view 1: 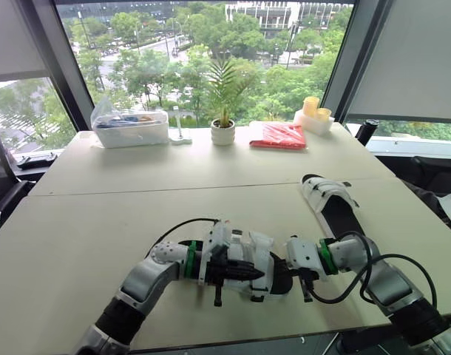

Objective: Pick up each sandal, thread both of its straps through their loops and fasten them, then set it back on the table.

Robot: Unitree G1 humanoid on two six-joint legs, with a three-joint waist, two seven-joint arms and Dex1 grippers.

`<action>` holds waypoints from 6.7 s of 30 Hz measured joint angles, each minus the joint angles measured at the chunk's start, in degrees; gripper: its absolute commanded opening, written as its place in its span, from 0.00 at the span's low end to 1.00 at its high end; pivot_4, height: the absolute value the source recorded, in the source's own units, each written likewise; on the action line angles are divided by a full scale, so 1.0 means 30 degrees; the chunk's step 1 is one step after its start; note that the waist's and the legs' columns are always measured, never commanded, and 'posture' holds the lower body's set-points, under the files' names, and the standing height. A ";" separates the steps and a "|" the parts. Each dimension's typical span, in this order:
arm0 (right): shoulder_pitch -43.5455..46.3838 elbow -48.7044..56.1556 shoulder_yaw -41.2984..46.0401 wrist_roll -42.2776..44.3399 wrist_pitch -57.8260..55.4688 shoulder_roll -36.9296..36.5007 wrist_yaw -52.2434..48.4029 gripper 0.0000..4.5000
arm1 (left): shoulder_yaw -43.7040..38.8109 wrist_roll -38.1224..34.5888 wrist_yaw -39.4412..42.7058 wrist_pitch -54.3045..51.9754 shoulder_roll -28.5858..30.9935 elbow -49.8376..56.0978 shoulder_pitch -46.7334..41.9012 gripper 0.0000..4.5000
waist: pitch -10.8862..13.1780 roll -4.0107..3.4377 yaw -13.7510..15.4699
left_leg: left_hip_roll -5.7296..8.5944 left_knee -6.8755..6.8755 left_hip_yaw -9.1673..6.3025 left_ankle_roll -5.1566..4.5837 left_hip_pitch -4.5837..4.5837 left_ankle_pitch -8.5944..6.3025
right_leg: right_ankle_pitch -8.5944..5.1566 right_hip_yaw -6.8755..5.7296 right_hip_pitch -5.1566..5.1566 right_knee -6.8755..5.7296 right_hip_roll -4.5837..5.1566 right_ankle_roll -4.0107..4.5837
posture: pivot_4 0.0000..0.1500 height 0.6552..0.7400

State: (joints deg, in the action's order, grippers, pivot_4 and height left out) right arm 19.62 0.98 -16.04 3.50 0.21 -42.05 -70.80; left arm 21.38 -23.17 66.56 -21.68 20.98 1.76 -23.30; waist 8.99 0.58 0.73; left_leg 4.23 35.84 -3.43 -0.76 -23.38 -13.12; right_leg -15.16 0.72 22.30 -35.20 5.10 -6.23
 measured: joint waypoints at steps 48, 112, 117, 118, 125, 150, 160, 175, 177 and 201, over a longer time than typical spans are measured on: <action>0.0740 -0.0998 -0.0408 0.0015 0.0803 0.0161 -0.0404 0.00 | 0.0050 -0.1098 -0.1081 -0.3513 0.3188 0.4666 0.3628 0.98 | -0.0021 -0.0043 -0.0021 | -0.0023 -0.0061 0.0016 -0.0003 0.0005 0.0002 | -0.0017 0.0009 0.0024 0.0014 0.0002 0.0033 | 1.00 1.00; 0.1360 -0.0896 -0.0678 0.0178 0.0860 -0.0433 -0.1024 0.00 | 0.0196 -0.5025 0.5899 -0.8830 0.1369 -0.2558 -0.7098 0.01 | 0.0085 -0.0011 -0.0007 | -0.0010 -0.0017 0.0020 -0.0061 -0.0056 0.0040 | 0.0011 -0.0008 0.0029 -0.0049 -0.0031 -0.0023 | 1.00 1.00; 0.1283 -0.0957 -0.0590 0.0168 0.0758 -0.0441 -0.0872 0.00 | -0.1457 -0.5503 0.2810 -1.1090 -0.0360 -0.3007 -0.6722 0.01 | 0.0090 -0.0010 0.0001 | -0.0011 0.0046 0.0016 -0.0059 -0.0057 0.0038 | 0.0011 -0.0007 0.0013 -0.0092 -0.0031 -0.0022 | 1.00 1.00; 0.1271 -0.0970 -0.0580 0.0165 0.0734 -0.0442 -0.0851 0.00 | -0.1867 -0.5772 0.2161 -1.1677 -0.0633 -0.3056 -0.6514 0.01 | 0.0090 -0.0009 0.0004 | -0.0011 0.0060 0.0014 -0.0059 -0.0057 0.0038 | 0.0010 -0.0007 0.0013 -0.0095 -0.0031 -0.0021 | 1.00 1.00; 0.1260 -0.0979 -0.0584 0.0130 0.0641 -0.0436 -0.0753 0.00 | -0.4184 -0.6988 -0.1711 -1.4283 -0.1859 -0.2329 -0.5126 0.01 | 0.0090 -0.0009 0.0008 | -0.0010 0.0082 0.0010 -0.0053 -0.0054 0.0036 | 0.0016 -0.0006 0.0009 -0.0099 -0.0029 -0.0030 | 1.00 1.00; 0.1263 -0.1246 -0.0578 0.0033 0.0597 -0.0214 -0.0547 0.00 | -0.9250 -0.8684 -1.3243 -1.8111 -0.6186 -0.0485 -0.2801 0.07 | 0.0079 -0.0009 0.0018 | -0.0004 0.0100 0.0009 0.0012 -0.0008 0.0015 | 0.0029 -0.0010 -0.0015 -0.0114 -0.0034 -0.0045 | 1.00 1.00; 0.1298 -0.1389 -0.0594 -0.0005 0.0581 -0.0085 -0.0518 0.00 | -0.9828 -0.9602 -1.4673 -1.8924 -0.6692 0.0092 -0.2861 0.99 | 0.0053 0.0002 0.0008 | -0.0004 0.0099 0.0009 0.0020 0.0032 0.0012 | 0.0028 -0.0013 -0.0044 -0.0112 -0.0036 -0.0042 | 1.00 1.00; 0.1320 -0.1337 -0.0547 0.0002 0.0587 0.0119 -0.0714 0.00 | -0.2916 -0.4172 -0.4925 -0.8593 0.0872 0.1475 -0.5471 0.99 | 0.0052 0.0003 -0.0029 | -0.0008 0.0014 0.0021 0.0097 0.0000 0.0014 | 0.0007 0.0006 -0.0025 -0.0087 -0.0048 0.0037 | 1.00 1.00; 0.1317 -0.1338 -0.0558 0.0001 0.0587 0.0144 -0.0680 0.00 | -0.1141 -0.2206 -0.2372 -0.5124 0.2014 0.1419 -0.5470 0.99 | 0.0053 0.0000 -0.0050 | -0.0016 0.0006 0.0025 0.0096 -0.0002 0.0013 | 0.0007 0.0011 -0.0021 -0.0079 -0.0044 0.0051 | 1.00 1.00; 0.0815 -0.0764 -0.0306 0.0003 0.0380 0.0102 -0.0511 0.00 | 0.4108 0.3358 0.6760 2.8410 0.1517 -0.6911 -0.5912 0.99 | 0.0053 -0.0001 -0.0034 | -0.0025 -0.0050 0.0025 0.0005 -0.0017 0.0041 | 0.0014 0.0008 -0.0001 -0.0004 -0.0027 0.0052 | 1.00 1.00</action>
State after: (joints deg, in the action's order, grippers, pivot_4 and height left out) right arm 22.07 -1.31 -16.96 3.50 1.35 -41.74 -72.34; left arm 33.70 -13.09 86.84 63.55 25.53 -18.98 -41.04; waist 9.15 0.58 0.63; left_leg 4.16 35.69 -3.36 -0.75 -23.43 -13.00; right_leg -15.12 0.74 22.29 -35.21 5.02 -6.07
